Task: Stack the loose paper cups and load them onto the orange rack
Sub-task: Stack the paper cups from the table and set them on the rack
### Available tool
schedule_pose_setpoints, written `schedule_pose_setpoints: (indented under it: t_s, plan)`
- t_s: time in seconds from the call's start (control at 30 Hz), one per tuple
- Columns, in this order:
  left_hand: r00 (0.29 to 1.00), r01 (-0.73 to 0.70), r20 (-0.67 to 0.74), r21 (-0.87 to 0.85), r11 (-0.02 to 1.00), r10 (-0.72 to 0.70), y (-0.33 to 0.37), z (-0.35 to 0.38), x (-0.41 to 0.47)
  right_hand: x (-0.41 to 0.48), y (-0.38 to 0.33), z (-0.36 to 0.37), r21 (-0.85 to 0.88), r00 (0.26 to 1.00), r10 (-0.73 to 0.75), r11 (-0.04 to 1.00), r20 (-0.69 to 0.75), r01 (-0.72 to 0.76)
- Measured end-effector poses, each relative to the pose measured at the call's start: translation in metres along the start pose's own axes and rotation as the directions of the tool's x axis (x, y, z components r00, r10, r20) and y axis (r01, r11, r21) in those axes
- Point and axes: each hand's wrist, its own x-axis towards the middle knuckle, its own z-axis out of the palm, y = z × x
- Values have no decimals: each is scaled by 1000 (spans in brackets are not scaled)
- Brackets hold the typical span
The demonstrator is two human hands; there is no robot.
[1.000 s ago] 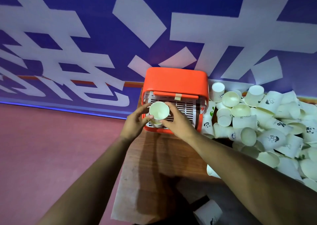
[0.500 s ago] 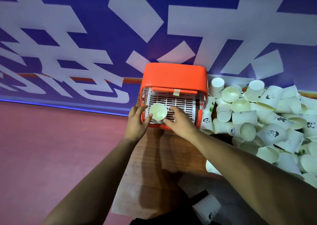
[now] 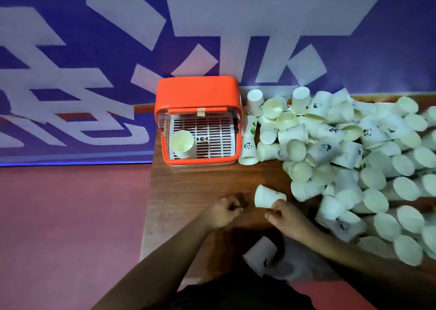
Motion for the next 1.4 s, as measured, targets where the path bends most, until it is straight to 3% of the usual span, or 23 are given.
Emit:
schedule_pose_setpoints:
  t_s: [0.1,0.2,0.33,0.43,0.5,0.53,0.57,0.67,0.7,0.77,0.83,0.9,0.93,1.0,1.03,1.07,1.1,1.17,1.23,1.4]
  plan:
    - [995,29,98,80,996,-37,6,28,0,-18,21,17,53,988,130,990,83,-134]
    - [976,105,178,119,987,-126,8,50,0,-31,36,35,219,975,188,953,119,-210]
    - [962,82,245,174,981,-123,17,74,-3,-39,37,54,451,944,293,829,155,-331]
    - [956,143,257,15,990,-142,23,91,-6,-40,36,60,503,950,255,805,182,-313]
    - [970,148,212,-138,979,-117,24,93,-10,-38,33,58,530,937,306,774,167,-347]
    - [982,125,165,-196,973,-93,24,89,-12,-35,32,55,590,921,353,713,164,-378]
    - [990,110,115,-254,961,-83,26,82,-14,-31,31,50,695,898,394,590,197,-412]
    - [999,-18,25,-430,903,31,31,59,-15,-22,19,22,902,842,352,-15,409,-432]
    - [994,-97,0,-411,906,106,34,51,-13,-18,14,13,903,840,331,-134,430,-409]
    - [975,-223,-87,-316,922,206,41,37,-9,-12,3,-1,903,861,279,-186,426,-387]
    - [953,-285,-178,-266,921,244,50,23,-6,-6,-9,-11,913,889,213,-143,405,-381]
    - [932,-317,-278,-313,896,232,60,6,-5,3,-20,-20,930,910,206,0,360,-368]
    - [923,-316,-327,-351,881,200,60,-1,-4,8,-22,-24,935,928,237,143,286,-325]
    - [908,-292,-401,-405,866,119,57,-17,-3,22,-19,-28,769,961,273,622,-38,-146]
    - [903,-279,-421,-422,863,86,53,-23,-3,27,-16,-29,513,957,202,855,-206,-70]
    - [898,-269,-435,-426,864,66,48,-28,-4,31,-14,-29,241,951,87,971,-295,-14]
    - [896,-265,-441,-426,865,57,44,-33,-5,33,-13,-28,40,955,-20,999,-295,33]
    - [887,-263,-459,-423,867,45,35,-40,-9,38,-10,-22,-159,974,-154,979,-167,127]
    - [871,-272,-489,-409,871,42,28,-46,-13,44,-7,-11,-250,972,-222,948,-75,197]
    - [821,-303,-570,-381,873,36,15,-64,-24,51,-12,2,-439,964,-262,872,-44,217]
